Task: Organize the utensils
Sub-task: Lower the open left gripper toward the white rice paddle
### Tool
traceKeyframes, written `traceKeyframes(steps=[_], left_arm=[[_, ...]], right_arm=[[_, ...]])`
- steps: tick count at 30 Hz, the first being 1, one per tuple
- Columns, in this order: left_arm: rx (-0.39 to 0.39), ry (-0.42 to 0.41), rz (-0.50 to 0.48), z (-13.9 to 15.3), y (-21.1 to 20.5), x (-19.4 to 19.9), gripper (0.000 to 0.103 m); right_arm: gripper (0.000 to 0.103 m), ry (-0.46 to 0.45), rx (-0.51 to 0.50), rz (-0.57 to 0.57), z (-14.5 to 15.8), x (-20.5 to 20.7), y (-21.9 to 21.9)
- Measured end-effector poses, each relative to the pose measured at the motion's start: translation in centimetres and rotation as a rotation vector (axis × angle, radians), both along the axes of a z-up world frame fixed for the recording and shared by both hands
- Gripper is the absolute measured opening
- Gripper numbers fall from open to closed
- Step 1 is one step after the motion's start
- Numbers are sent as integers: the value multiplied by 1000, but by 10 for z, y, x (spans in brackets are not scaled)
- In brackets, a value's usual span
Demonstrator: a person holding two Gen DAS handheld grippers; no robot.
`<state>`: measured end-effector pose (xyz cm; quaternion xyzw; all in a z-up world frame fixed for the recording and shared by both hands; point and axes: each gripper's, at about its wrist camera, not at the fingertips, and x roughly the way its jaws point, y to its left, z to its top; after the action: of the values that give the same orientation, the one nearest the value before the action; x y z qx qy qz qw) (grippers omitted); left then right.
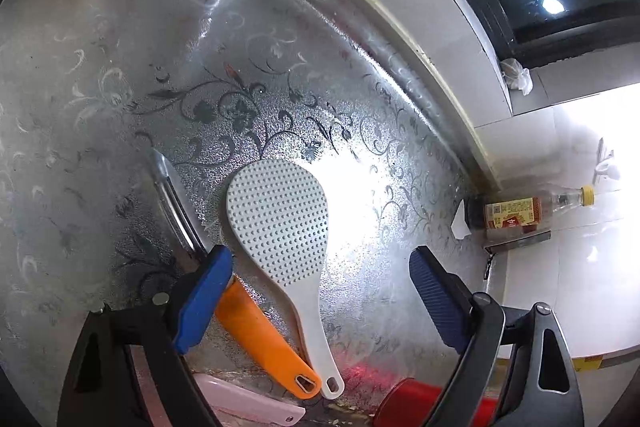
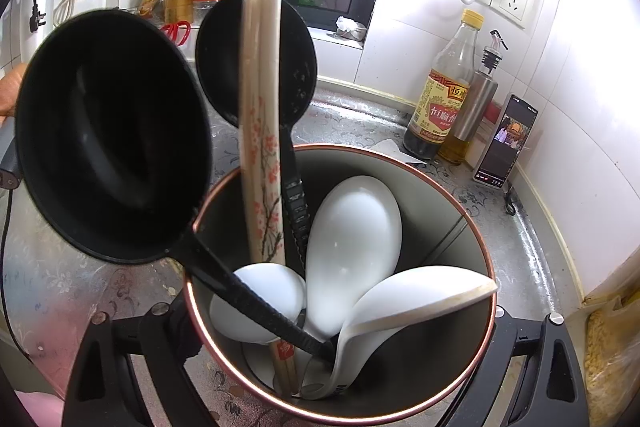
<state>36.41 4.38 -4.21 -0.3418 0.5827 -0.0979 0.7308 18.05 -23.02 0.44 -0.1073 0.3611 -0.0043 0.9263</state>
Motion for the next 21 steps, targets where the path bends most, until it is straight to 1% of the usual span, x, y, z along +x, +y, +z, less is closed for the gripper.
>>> traceKeyframes(steps=[4, 5, 6, 7, 9, 11, 13, 17, 21], left_arm=[[21, 25, -8, -4, -4, 4, 90], [23, 28, -10, -5, -6, 6, 85], [29, 35, -12, -6, -7, 6, 77], [34, 44, -14, -9, -8, 8, 73], [25, 60, -7, -14, -8, 9, 62], [14, 49, 9, -15, -5, 10, 57], [-3, 49, 30, -17, -1, 11, 56], [-40, 38, 62, -22, 4, 12, 41], [-79, 31, 91, -28, 9, 13, 30]], right_arm=[[96, 0, 0, -1, 0, 0, 1], [96, 0, 0, -1, 0, 0, 0], [96, 0, 0, -1, 0, 0, 0], [96, 0, 0, -1, 0, 0, 1], [96, -3, 0, -2, 0, 0, 1], [96, -3, 0, -1, 0, 0, 1], [96, -3, 0, -2, 0, 0, 1], [96, -3, -1, -1, 0, 0, 1], [96, -3, -1, -2, 0, 0, 1]])
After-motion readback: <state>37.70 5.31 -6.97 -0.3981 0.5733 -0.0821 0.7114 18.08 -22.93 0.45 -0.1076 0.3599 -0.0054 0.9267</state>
